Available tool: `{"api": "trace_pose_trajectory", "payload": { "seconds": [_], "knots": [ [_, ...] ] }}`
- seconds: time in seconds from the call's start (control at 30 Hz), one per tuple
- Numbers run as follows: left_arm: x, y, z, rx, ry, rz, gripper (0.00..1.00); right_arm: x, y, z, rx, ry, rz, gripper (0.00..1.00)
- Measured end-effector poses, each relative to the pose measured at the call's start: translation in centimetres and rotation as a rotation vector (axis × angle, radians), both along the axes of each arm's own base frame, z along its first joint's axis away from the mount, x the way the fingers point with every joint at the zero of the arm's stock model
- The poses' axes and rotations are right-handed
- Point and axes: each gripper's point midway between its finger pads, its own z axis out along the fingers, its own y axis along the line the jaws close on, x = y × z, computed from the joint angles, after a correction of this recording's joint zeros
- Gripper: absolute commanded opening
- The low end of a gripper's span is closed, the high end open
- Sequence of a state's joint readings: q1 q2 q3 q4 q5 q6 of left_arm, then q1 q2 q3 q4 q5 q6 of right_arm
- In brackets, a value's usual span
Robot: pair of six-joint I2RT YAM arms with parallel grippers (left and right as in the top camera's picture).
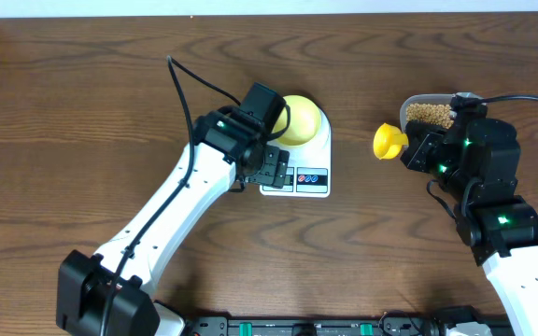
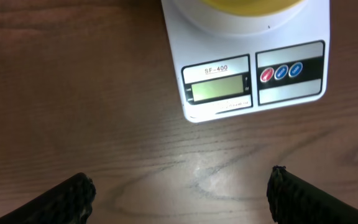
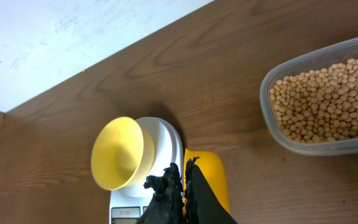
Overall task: Scoop item into bowl and weigh 50g on scale
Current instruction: 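Move the left gripper down over the scale's buttons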
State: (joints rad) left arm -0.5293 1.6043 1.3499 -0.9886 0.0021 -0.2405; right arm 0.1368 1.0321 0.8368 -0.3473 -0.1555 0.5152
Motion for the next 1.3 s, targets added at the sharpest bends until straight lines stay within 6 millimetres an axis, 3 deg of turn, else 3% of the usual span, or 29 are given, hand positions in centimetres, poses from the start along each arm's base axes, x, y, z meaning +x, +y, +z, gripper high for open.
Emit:
{"api": "trace_pose_trajectory", "payload": {
  "seconds": [0.2,0.4,0.73,1.3],
  "knots": [
    [0.5,-0.5,-0.4,-0.011,-0.019,0.083,0.91,0.0,0.0,0.0,0.0,0.0,0.0,0.01],
    [0.7,-0.6,-2.2,0.031,0.008,0.151,0.91,0.0,0.0,0.0,0.0,0.0,0.0,0.01],
    [0.1,-2.8,-5.0,0.096,0.026,0.104,0.91,0.0,-0.1,0.0,-0.003,0.0,-0.006,0.01],
    [1.6,-3.9,-7.0,0.125,-0.019,0.092,0.91,0.0,-0.2,0.0,-0.005,-0.001,-0.009,0.01]
  ]
}}
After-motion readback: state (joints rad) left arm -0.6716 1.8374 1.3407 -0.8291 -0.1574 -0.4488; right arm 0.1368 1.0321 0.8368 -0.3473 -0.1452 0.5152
